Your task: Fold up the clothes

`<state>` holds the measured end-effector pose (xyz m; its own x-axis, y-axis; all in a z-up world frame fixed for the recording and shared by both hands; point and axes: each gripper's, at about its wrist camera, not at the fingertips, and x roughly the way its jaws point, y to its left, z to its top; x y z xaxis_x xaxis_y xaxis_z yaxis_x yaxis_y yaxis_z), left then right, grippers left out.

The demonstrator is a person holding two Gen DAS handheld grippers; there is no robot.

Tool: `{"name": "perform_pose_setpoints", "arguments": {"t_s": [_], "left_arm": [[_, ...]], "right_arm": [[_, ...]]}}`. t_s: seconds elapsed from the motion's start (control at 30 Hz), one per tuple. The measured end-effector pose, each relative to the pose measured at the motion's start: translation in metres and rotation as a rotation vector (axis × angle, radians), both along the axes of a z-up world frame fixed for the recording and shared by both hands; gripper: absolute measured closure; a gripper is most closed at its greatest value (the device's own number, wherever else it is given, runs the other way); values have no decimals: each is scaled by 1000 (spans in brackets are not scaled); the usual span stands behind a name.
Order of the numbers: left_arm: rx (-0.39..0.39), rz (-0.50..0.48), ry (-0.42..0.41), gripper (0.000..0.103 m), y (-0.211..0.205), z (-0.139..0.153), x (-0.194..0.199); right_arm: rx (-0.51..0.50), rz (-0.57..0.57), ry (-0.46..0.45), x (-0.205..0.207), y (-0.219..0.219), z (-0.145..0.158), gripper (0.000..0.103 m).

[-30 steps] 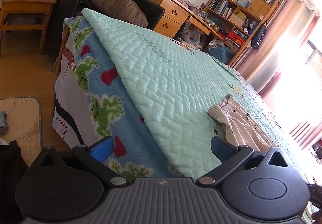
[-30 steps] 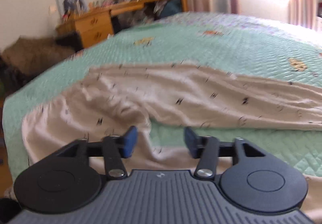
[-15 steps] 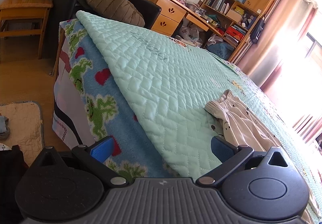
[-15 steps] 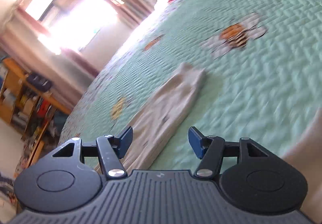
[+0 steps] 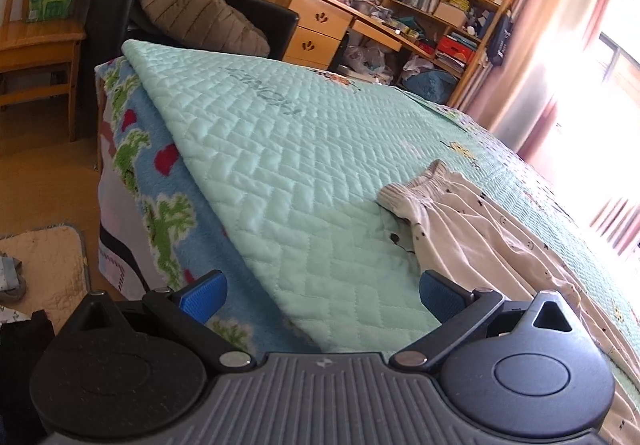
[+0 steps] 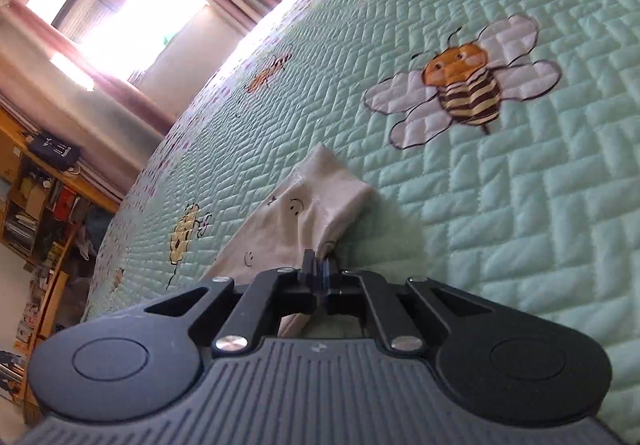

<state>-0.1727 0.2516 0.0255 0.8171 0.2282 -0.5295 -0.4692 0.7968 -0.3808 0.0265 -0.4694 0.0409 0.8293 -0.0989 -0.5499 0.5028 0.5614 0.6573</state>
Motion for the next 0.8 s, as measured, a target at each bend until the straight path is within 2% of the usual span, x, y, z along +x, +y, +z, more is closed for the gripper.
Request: {"name": "perform_pose_setpoints", "arguments": {"t_s": [0.07, 0.17, 0.23, 0.3, 0.4, 0.53, 0.7, 0.8], "left_arm": [[2, -5, -1, 1, -2, 0, 0], [-2, -2, -3, 1, -3, 0, -1], [-5, 4, -7, 1, -2, 1, -3], [-14, 12, -8, 1, 1, 0, -5], [-34, 24, -9, 1, 5, -1, -7], [-40, 9, -10, 1, 3, 0, -7], [-19, 6, -2, 1, -1, 1, -8], [-33, 25, 6, 1, 2, 1, -8]], "right_arm": [[-20, 7, -8, -14, -5, -2, 100], [46, 8, -22, -21, -11, -11, 99], [69, 5, -43, -23, -12, -6, 81], [39, -8, -59, -32, -11, 5, 71], [-9, -24, -98, -58, -9, 22, 70], [-33, 4, -117, -77, -12, 28, 70], [88, -37, -94, -58, -46, 15, 64], [140, -19, -80, -32, -51, 4, 63]]}}
